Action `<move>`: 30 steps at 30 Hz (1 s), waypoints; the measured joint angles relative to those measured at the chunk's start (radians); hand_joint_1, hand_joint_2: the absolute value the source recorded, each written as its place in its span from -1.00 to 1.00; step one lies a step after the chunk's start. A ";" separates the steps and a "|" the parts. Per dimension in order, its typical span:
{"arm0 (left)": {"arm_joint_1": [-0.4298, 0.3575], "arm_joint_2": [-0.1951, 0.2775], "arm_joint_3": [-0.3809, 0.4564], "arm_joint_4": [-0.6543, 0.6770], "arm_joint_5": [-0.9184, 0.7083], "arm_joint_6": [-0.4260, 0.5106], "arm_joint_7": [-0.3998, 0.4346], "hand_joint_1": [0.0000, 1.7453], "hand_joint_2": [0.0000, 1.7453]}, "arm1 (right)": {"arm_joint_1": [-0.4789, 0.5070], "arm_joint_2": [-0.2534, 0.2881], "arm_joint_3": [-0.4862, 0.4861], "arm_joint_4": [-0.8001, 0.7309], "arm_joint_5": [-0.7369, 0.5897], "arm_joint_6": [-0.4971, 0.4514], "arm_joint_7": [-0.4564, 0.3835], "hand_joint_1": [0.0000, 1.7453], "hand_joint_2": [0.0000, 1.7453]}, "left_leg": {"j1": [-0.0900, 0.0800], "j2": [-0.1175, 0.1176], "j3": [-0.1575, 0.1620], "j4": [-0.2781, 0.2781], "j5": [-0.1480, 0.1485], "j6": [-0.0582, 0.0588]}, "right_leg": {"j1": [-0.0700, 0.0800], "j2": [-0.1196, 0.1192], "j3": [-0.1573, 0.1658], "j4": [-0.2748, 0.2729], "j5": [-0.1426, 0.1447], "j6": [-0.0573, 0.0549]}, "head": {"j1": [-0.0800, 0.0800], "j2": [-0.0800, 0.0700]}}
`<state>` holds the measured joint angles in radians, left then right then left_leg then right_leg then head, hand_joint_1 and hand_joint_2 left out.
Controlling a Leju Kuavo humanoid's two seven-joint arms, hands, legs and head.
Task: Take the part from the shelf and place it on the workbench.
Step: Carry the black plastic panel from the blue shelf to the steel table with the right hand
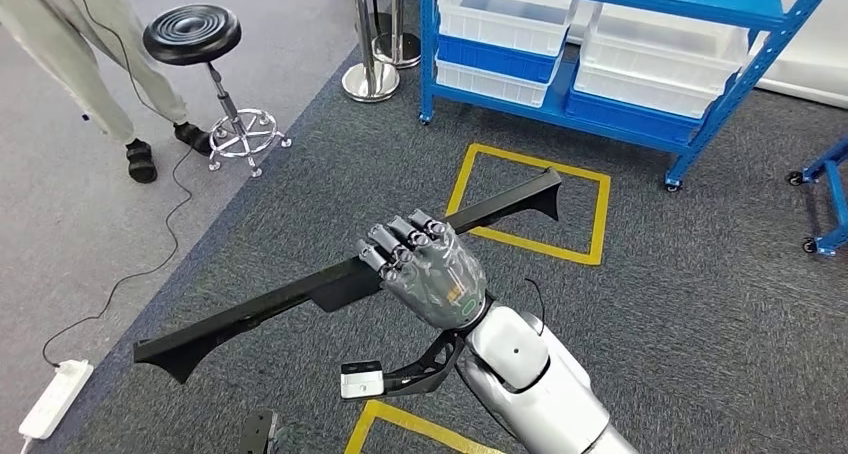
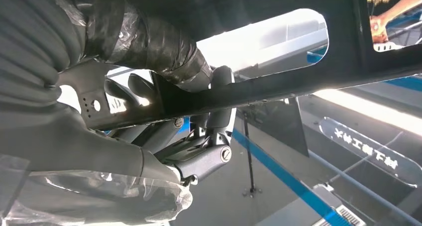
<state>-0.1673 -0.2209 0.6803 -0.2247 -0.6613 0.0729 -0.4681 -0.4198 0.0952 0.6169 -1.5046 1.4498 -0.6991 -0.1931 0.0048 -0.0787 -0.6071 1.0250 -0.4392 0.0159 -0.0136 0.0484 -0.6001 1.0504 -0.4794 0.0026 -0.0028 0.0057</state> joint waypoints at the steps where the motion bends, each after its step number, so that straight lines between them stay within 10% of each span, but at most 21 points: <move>1: 0.001 0.000 0.001 0.000 0.001 0.000 0.001 -1.00 1.00 | 0.000 -0.001 0.002 0.000 0.004 0.000 0.005 1.00 1.00 | 0.002 -0.006 -0.002 -0.001 0.002 -0.005 | 0.000 -0.005 0.000 -0.003 0.002 -0.004 | 0.000 0.000; 4: 0.005 0.002 0.003 0.000 0.004 0.002 0.004 -1.00 1.00 | -0.002 -0.001 0.011 -0.003 0.012 0.000 0.018 1.00 1.00 | 0.004 0.019 -0.020 0.036 -0.023 -0.021 | -0.005 -0.028 0.006 -0.014 0.008 -0.022 | -0.001 0.000; 9: 0.006 0.003 0.006 0.000 0.012 -0.004 0.004 -1.00 1.00 | -0.003 -0.006 0.030 -0.005 0.021 0.000 0.028 1.00 1.00 | 0.010 0.071 -0.133 0.266 -0.110 -0.039 | -0.002 -0.076 0.010 -0.017 0.005 -0.031 | -0.002 0.000; 13: 0.004 0.009 0.009 0.000 0.006 -0.014 0.004 -1.00 1.00 | -0.013 0.000 0.053 -0.001 0.036 0.000 0.044 1.00 1.00 | 0.001 0.109 -0.025 0.053 -0.006 -0.022 | 0.003 -0.106 0.018 -0.016 -0.002 -0.025 | -0.002 0.000; 17: -0.003 0.013 0.009 0.000 -0.013 -0.017 0.009 -1.00 1.00 | -0.025 0.001 0.064 0.003 0.043 0.000 0.068 1.00 1.00 | -0.008 0.108 0.004 -0.015 0.008 -0.001 | 0.009 -0.135 0.024 -0.019 -0.008 -0.007 | -0.002 0.000; 24: -0.016 0.013 0.006 0.000 -0.024 -0.016 0.016 -1.00 1.00 | -0.029 -0.011 0.072 0.005 0.042 0.000 0.079 1.00 1.00 | 0.001 0.052 0.007 -0.028 0.019 0.021 | 0.001 -0.051 -0.108 0.253 -0.130 0.012 | -0.001 0.000; 28: -0.017 0.012 0.004 0.000 -0.026 -0.016 0.017 -1.00 1.00 | -0.030 -0.015 0.075 0.006 0.042 0.000 0.079 1.00 1.00 | 0.002 0.012 0.002 -0.008 0.012 0.009 | -0.007 -0.014 -0.024 0.059 -0.011 0.010 | -0.001 0.000; 30: -0.019 0.011 0.003 0.000 -0.026 -0.015 0.017 -1.00 1.00 | -0.030 -0.016 0.077 0.006 0.042 0.000 0.080 1.00 1.00 | 0.003 -0.003 -0.008 0.001 0.010 -0.001 | -0.007 0.012 -0.001 0.004 0.000 0.005 | -0.001 0.000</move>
<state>-0.1862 -0.2095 0.6833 -0.2247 -0.6869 0.0575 -0.4510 -0.4500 0.0790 0.6935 -1.4986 1.4914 -0.6991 -0.1136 0.0074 -0.0815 -0.6152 1.0260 -0.4296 0.0144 -0.0208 0.0604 -0.6007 1.0546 -0.4795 0.0078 -0.0038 0.0057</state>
